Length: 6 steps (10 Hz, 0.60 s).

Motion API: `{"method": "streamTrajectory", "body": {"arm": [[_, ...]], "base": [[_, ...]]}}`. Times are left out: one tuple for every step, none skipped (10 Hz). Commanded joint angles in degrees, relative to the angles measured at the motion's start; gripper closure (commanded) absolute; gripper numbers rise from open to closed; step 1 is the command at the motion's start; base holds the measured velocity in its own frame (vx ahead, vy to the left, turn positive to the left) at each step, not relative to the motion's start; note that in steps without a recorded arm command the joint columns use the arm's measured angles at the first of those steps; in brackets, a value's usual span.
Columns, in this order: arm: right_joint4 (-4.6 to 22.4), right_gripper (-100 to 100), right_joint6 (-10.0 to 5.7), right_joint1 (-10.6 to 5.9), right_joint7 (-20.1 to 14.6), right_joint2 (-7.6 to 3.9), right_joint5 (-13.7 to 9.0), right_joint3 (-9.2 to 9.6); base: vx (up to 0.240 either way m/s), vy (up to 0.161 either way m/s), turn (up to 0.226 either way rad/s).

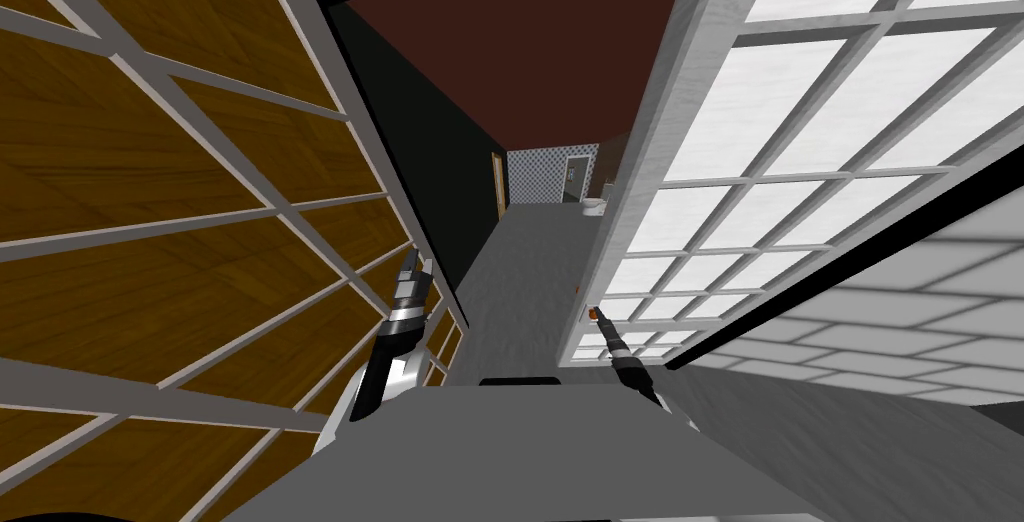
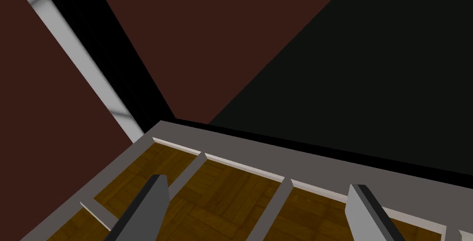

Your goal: Pull the door open

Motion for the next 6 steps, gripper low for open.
{"method": "streamTrajectory", "body": {"arm": [[-0.6,100,0.13,0.14,-1.58,0.31,-0.4,0.59],[-0.66,100,0.34,0.06,-3.84,0.26,-1.54,1.11],[-0.73,100,0.55,-0.03,-5.25,0.21,-2.67,1.62],[-0.73,100,0.55,-0.03,-6.34,0.21,-2.67,1.62],[-0.8,100,0.77,-0.11,-8.23,0.16,-3.8,2.14],[-0.8,100,0.77,-0.11,-8.72,0.16,-3.8,2.14]], "base": [[-0.042,-0.017,0.044],[-0.046,-0.021,0.078],[-0.066,-0.043,0.132],[-0.057,-0.033,0.057],[-0.065,-0.019,0.08],[-0.047,-0.023,0.03]]}}
